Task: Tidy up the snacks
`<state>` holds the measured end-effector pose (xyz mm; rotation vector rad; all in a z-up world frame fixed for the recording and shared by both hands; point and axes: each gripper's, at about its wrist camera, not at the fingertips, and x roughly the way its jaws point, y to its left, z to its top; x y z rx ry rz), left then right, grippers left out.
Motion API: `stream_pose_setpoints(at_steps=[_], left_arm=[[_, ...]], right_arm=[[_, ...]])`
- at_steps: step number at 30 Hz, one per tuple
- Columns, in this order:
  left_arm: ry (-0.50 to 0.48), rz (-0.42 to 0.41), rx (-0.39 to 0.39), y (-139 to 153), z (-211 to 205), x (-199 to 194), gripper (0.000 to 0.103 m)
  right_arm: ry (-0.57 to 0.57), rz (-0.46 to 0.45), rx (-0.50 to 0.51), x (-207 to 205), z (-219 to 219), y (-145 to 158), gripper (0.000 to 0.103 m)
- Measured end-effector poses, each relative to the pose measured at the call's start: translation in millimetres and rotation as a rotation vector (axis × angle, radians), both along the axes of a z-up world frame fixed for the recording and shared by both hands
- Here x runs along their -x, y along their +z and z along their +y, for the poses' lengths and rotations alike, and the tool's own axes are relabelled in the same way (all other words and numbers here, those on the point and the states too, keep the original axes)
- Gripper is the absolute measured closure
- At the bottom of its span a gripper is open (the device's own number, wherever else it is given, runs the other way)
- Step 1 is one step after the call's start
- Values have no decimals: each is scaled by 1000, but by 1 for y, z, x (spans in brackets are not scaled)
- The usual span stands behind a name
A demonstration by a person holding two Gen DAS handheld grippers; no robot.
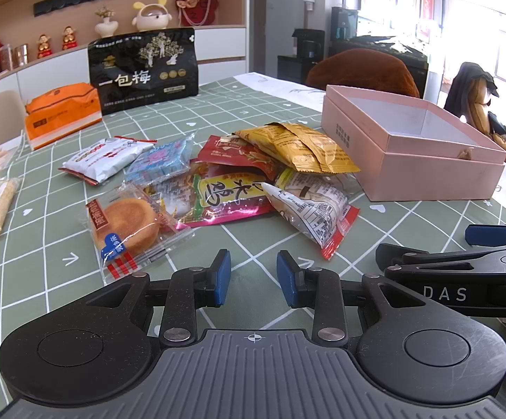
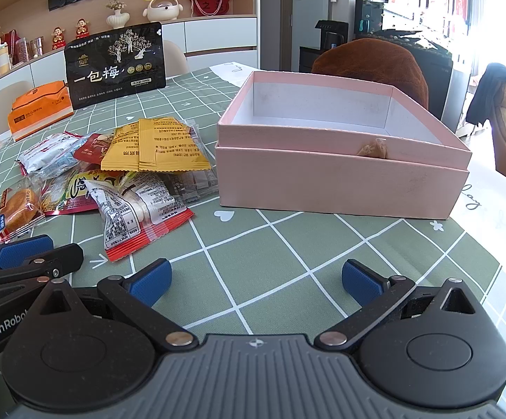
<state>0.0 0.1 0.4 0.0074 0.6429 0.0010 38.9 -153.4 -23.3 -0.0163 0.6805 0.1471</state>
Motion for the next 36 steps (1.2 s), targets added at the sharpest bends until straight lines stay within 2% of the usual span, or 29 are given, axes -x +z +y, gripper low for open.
stream_pose_setpoints(at_steps=[6, 12, 16, 20, 26, 36], left_arm=[[-1, -1, -23, -1, -4, 0, 68], [-1, -1, -11, -1, -2, 0, 68], [-1, -2, -36, -1, -5, 1, 68], [0, -1, -20, -1, -5, 1, 68], [0, -3, -47, 0, -9, 2, 68], [-2, 0, -8, -1, -1, 0, 68]], right_arm=[[0, 0, 0, 0, 0, 0, 0], [0, 0, 0, 0, 0, 0, 0], [0, 0, 0, 0, 0, 0, 0], [0, 0, 0, 0, 0, 0, 0], [0, 0, 0, 0, 0, 0, 0], [0, 0, 1, 0, 0, 0, 0]])
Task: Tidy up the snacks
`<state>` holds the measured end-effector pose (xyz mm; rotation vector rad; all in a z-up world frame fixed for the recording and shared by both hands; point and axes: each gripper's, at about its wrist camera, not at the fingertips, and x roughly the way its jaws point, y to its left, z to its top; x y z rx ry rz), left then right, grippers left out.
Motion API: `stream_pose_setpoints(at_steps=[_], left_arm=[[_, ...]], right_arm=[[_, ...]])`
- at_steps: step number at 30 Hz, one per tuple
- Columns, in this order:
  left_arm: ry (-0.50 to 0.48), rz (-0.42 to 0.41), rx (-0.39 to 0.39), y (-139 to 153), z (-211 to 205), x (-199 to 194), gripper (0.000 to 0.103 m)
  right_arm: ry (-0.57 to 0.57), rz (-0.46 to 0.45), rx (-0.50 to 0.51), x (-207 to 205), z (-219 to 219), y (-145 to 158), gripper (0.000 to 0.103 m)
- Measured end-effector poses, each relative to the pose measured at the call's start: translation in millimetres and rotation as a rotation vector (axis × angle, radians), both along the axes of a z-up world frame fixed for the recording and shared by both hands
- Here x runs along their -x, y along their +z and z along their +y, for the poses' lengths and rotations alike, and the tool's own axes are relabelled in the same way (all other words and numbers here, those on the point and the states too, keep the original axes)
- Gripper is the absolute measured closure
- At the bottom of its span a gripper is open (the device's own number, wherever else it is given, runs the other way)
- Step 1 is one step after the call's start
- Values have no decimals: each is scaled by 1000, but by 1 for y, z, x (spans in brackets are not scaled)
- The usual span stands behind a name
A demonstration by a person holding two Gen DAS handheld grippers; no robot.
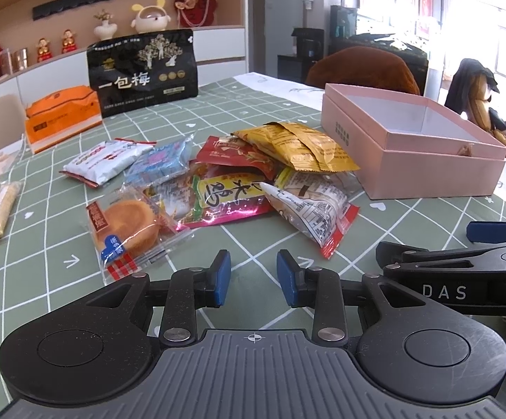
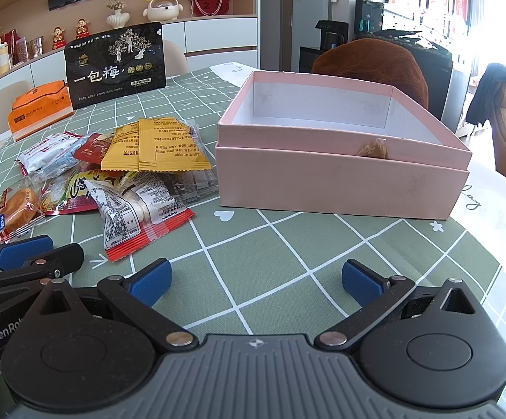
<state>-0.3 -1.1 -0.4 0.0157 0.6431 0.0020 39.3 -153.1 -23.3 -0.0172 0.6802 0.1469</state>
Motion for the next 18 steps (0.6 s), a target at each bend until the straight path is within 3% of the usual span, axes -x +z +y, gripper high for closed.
stream_pose_setpoints(at_steps=[18], left_arm=[[0, -1, -10, 0, -4, 0, 68]], right_arm=[[0, 0, 0, 0, 0, 0, 0]])
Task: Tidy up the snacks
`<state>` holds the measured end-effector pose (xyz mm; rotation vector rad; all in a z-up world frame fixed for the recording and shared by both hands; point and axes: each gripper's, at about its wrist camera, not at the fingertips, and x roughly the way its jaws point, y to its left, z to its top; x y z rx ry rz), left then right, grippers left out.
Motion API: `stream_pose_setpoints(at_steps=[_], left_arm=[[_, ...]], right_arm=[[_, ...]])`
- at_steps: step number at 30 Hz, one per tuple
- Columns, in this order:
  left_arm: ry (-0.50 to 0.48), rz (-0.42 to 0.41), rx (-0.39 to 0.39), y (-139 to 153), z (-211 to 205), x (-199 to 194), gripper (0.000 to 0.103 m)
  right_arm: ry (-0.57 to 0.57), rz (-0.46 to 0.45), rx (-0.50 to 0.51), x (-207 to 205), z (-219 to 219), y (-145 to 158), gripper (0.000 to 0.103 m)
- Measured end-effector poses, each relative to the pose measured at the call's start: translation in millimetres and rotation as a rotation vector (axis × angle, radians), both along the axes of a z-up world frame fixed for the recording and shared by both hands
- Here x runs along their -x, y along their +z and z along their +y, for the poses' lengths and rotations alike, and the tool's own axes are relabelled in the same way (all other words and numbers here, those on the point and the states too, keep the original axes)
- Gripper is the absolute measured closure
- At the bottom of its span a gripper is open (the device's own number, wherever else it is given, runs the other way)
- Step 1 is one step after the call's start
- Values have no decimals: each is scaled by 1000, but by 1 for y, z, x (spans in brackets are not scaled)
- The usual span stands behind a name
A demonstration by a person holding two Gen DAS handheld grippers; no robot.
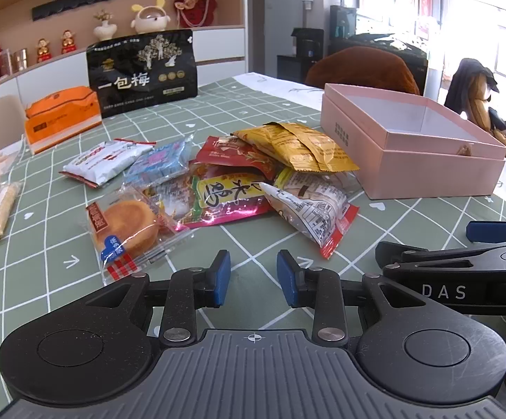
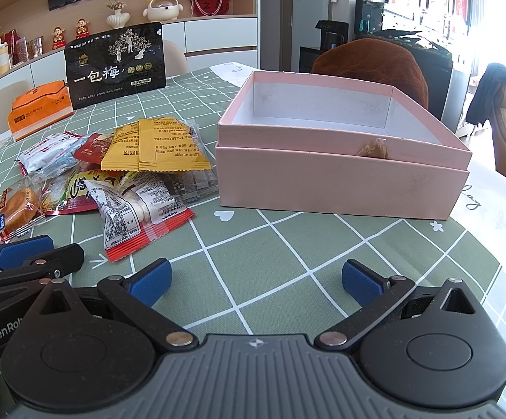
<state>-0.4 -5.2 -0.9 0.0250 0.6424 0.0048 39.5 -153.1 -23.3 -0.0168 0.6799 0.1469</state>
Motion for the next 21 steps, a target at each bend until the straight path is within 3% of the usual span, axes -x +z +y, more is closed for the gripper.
stream_pose_setpoints(at_steps=[12, 14, 18, 21], left_arm=[[-2, 0, 5, 1, 0, 1, 68], [-26, 36, 21, 5, 4, 1, 68], [-124, 146, 146, 34, 27, -10, 65], [-85, 77, 125, 73, 65, -22, 65]], right_arm=[[2, -1, -2, 0, 5, -6, 0], [28, 22, 1, -2, 3, -3, 0], [127, 145, 24, -14, 4, 8, 0], [144, 201, 37, -14, 2, 11, 0]])
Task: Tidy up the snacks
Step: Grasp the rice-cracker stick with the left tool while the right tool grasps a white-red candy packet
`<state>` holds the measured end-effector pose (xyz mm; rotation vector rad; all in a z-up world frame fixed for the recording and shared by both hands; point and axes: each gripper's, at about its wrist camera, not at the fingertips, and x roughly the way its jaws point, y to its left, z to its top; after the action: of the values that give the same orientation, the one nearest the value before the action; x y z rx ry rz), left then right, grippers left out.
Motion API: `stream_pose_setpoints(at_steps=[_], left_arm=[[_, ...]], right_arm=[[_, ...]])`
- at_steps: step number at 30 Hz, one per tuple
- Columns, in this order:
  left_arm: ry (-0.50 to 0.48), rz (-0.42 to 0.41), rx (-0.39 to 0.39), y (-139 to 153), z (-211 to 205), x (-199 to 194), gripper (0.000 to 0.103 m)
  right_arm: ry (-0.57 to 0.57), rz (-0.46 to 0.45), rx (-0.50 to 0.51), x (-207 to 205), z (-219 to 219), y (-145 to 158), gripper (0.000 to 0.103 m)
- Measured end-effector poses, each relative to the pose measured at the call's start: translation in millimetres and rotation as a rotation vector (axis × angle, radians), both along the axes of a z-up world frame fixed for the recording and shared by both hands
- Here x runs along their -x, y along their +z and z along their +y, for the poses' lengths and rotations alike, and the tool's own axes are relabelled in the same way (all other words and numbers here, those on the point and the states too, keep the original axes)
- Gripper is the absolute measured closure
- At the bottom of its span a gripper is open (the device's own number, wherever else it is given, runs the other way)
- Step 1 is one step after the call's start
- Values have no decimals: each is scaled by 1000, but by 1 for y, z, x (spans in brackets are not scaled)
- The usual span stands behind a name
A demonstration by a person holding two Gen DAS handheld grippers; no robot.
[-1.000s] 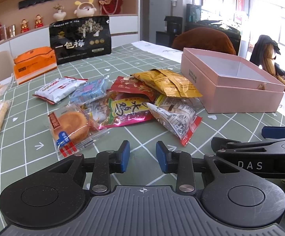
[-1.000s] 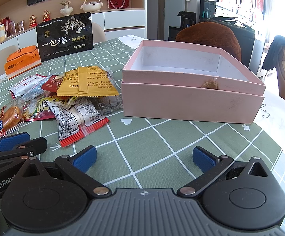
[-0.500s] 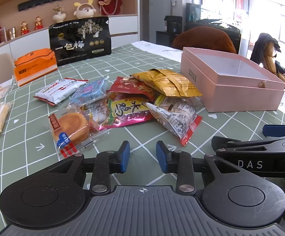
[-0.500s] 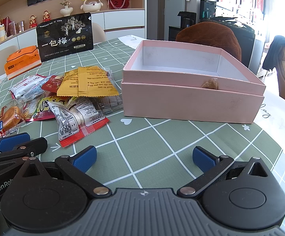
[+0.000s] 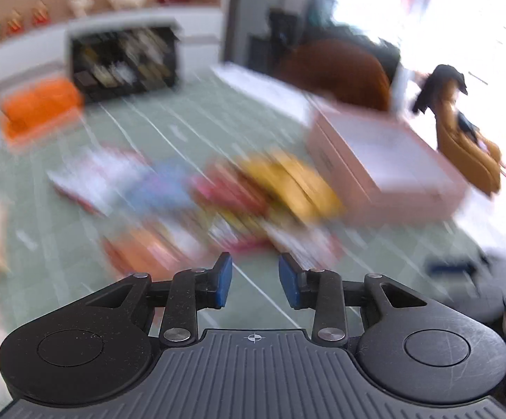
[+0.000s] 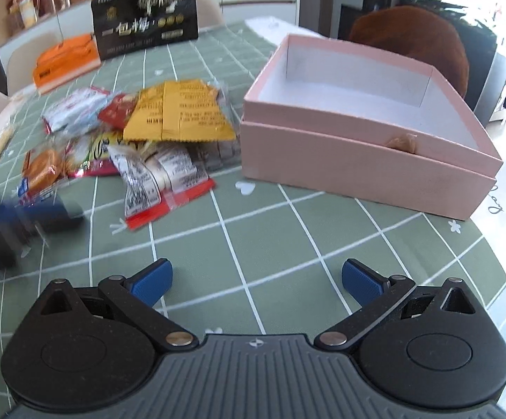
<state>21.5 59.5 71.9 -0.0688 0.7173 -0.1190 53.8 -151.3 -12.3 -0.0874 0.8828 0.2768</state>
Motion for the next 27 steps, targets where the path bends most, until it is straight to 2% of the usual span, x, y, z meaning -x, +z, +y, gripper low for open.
stream_pose_setpoints(at_steps=[2, 4, 6, 8, 9, 13, 15, 17, 18, 20, 21, 22, 25, 27], left_arm=[[101, -36, -42, 19, 44, -12, 65], [236, -37, -102, 22, 92, -26, 66], [392, 31, -155, 12, 145, -42, 67], [476, 110, -159, -2, 180, -51, 67], [499, 137, -145, -9, 193, -54, 67], [512, 164, -18, -31, 222, -59, 64], [494, 158, -3, -37, 222, -62, 60], [468, 176, 4, -43, 215, -68, 62], [457, 181, -1, -48, 213, -70, 61], [432, 155, -39, -52, 206, -72, 63], [418, 156, -60, -52, 202, -72, 68], [396, 163, -59, -51, 200, -70, 68], [375, 153, 54, -45, 200, -49, 69], [383, 141, 77, -39, 198, -32, 69]], right_arm=[[-15, 14, 7, -1, 1, 0, 0], [-34, 17, 9, -1, 2, 0, 0], [-42, 27, 14, -4, 5, 1, 0], [-21, 62, 25, -10, 9, 6, 11], [-14, 68, 25, -13, 12, 15, 20], [10, -23, -26, -24, 33, 69, 18], [58, -50, -70, -41, 55, 100, 16], [89, -32, -110, -65, 80, 118, 14], [102, 7, -135, -82, 98, 123, 13], [126, 97, -177, -118, 136, 121, 13], [122, 127, -179, -135, 159, 115, 13], [112, 152, -170, -148, 182, 108, 14], [62, 195, -134, -173, 237, 87, 14], [32, 222, -107, -181, 266, 70, 14]])
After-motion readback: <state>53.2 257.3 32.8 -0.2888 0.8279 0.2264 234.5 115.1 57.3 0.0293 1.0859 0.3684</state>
